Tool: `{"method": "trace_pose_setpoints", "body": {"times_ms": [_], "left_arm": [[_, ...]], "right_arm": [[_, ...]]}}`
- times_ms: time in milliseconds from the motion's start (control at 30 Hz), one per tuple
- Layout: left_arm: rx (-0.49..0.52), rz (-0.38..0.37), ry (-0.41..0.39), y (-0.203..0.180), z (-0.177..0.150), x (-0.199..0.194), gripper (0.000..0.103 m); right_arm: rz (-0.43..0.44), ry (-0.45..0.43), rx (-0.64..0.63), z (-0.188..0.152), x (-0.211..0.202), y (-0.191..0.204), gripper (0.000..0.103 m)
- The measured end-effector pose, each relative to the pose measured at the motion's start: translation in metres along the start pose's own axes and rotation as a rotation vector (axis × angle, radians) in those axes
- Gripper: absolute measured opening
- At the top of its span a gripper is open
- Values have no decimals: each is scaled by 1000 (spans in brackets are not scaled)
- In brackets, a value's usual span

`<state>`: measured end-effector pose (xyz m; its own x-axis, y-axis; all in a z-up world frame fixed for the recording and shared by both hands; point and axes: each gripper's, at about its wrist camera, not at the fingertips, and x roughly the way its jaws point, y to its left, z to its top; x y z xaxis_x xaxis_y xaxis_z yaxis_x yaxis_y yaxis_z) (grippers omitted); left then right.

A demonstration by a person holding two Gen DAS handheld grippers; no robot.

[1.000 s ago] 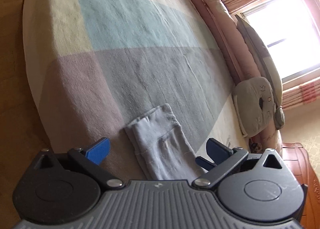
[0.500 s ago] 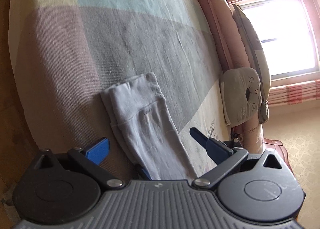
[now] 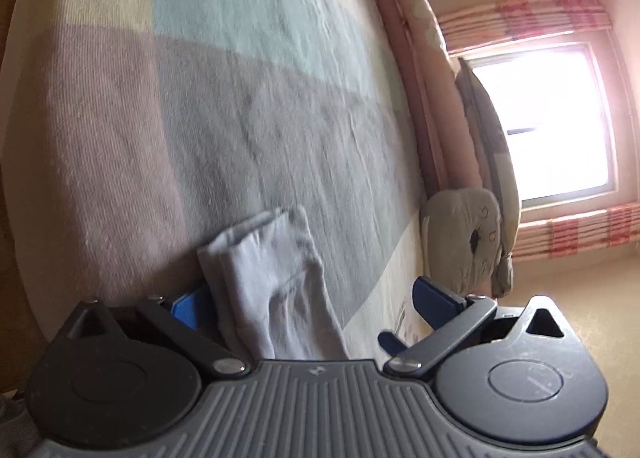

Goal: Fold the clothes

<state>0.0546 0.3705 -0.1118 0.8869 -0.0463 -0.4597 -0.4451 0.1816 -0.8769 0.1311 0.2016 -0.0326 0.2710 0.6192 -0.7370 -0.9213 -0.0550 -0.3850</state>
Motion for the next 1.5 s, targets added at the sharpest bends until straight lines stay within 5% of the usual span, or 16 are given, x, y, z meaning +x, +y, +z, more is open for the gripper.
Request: {"method": "trace_pose_setpoints", "body": {"times_ms": [367, 700, 800, 933, 1033, 1333, 1433, 1500], "left_arm": [[89, -59, 49, -5, -10, 4, 102], [194, -77, 88, -17, -7, 13, 102], [270, -22, 49, -24, -8, 16, 99], [308, 3, 36, -35, -5, 24, 99], [285, -63, 70, -33, -12, 21, 99], [416, -46, 54, -32, -4, 32, 84], [483, -52, 37, -27, -11, 23, 73], [512, -54, 15, -21, -13, 18, 55]], "right_arm": [[160, -57, 269, -24, -37, -40, 98], [212, 77, 682, -95, -51, -74, 103], [274, 103, 774, -108, -61, -75, 103], [299, 114, 797, -104, -71, -73, 103], [270, 102, 752, -94, -77, -70, 103], [262, 90, 735, -88, -81, -70, 103], [251, 93, 742, -90, -83, -68, 103], [243, 89, 758, -92, -86, -69, 103]]}}
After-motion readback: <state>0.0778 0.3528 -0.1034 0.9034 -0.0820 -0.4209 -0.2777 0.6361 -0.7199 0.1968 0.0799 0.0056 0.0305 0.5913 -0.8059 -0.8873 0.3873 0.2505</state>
